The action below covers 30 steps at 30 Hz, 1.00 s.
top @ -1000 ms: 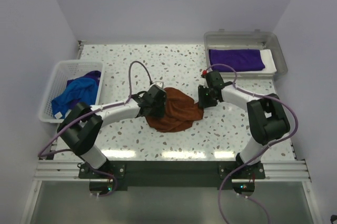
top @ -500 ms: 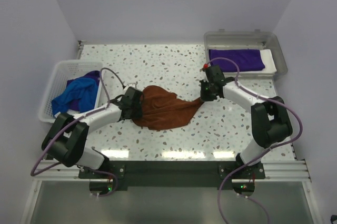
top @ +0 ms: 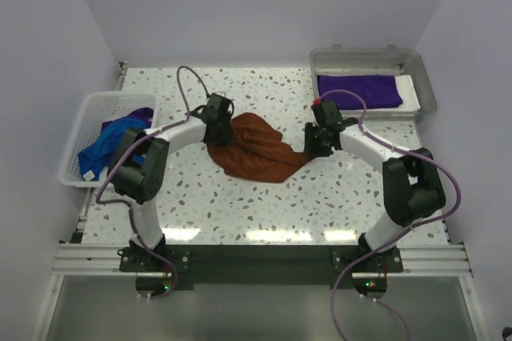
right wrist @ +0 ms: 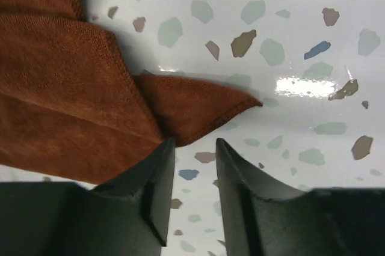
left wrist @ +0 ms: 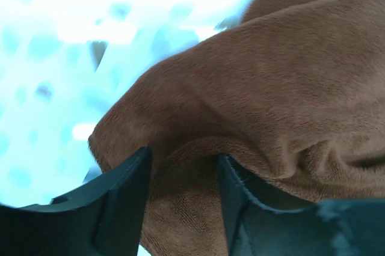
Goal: Fold and stack the towels
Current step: Flatten out the crumpled towel
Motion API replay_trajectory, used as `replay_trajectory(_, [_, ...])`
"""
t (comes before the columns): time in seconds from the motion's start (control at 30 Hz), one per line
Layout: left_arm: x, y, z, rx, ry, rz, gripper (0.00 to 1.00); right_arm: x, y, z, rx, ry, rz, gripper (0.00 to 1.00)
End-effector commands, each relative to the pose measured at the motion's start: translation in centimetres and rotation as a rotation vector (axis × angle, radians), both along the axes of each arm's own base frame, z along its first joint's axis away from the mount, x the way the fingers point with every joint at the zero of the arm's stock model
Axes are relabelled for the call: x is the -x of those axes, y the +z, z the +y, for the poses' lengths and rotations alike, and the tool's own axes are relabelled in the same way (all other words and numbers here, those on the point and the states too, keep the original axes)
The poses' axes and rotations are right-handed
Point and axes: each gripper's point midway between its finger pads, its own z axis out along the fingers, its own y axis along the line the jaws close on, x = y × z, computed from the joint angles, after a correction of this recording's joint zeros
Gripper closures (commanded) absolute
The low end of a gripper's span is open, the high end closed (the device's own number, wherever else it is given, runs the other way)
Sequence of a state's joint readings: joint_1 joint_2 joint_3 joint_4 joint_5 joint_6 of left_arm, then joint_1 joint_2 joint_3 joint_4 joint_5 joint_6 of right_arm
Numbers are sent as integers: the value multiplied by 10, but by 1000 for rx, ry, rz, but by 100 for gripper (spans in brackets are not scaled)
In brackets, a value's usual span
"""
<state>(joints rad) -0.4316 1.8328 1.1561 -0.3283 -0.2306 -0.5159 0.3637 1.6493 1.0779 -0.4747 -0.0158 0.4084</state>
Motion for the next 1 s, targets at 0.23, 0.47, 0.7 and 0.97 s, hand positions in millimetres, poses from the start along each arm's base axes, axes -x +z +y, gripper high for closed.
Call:
replay_trajectory(0.23, [-40,128,-32,182,-133,-363,19,21,46,47,37,400,-218,41])
replay_trajectory(0.47, [27,122,31,73,5,-263,0,55,33,111,137,786,-240,41])
replay_trajectory(0.7, [72,113,70,37,66,-248,0,56,19,154,260,941,-292,46])
replay_trajectory(0.97, [103,99,81,44,69,-253,0,49,1,183,386,1030,-319,53])
